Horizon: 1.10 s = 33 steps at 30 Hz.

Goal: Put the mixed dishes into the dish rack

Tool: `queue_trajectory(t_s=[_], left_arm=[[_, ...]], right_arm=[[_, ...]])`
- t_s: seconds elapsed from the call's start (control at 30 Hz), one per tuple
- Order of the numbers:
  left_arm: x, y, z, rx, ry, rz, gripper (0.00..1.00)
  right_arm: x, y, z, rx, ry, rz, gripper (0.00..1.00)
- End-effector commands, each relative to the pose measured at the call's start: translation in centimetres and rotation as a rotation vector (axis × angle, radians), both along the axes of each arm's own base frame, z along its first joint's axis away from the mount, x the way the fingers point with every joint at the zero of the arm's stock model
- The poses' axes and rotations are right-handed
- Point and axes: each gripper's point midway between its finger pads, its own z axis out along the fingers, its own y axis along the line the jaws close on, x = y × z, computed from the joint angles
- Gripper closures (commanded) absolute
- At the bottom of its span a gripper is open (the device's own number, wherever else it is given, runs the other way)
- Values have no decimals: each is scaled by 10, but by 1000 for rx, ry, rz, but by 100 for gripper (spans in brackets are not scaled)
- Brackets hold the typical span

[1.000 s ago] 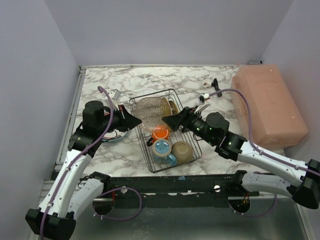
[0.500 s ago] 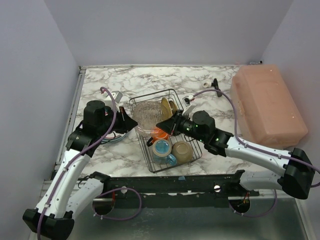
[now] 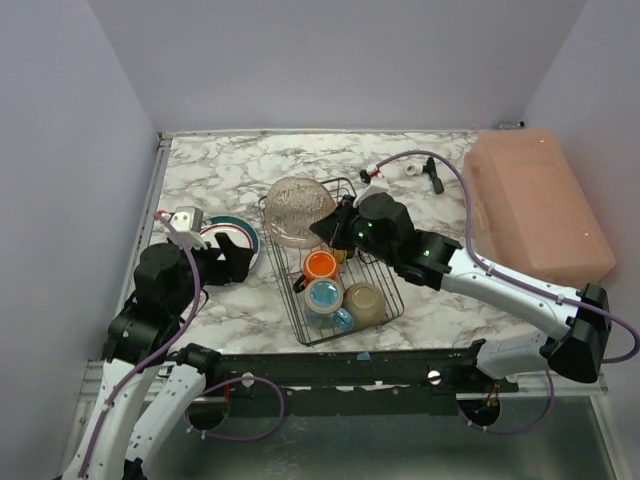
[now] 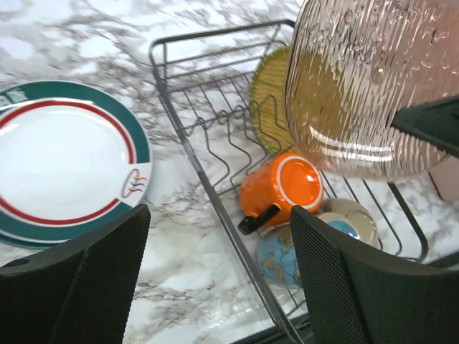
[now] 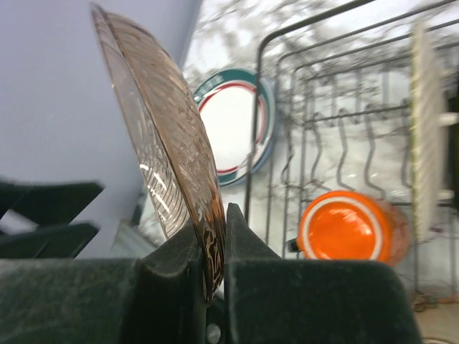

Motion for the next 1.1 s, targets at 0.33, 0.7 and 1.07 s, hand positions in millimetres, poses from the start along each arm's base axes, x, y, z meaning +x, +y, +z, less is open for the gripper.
queue_trajectory(t_s=[0.33,0.7,1.07], left_arm=[[-12,31,4,35,-132,120,17],[-16,27,7,34,-154,96,17],[-16,28,7,36,-156,100,16]], right_arm=[[38,-56,-30,-733,-57,-490,100],[52,-54,-48,-1061,-146,-590,100],[66,-35,-85,-1205,-185,-558,100]])
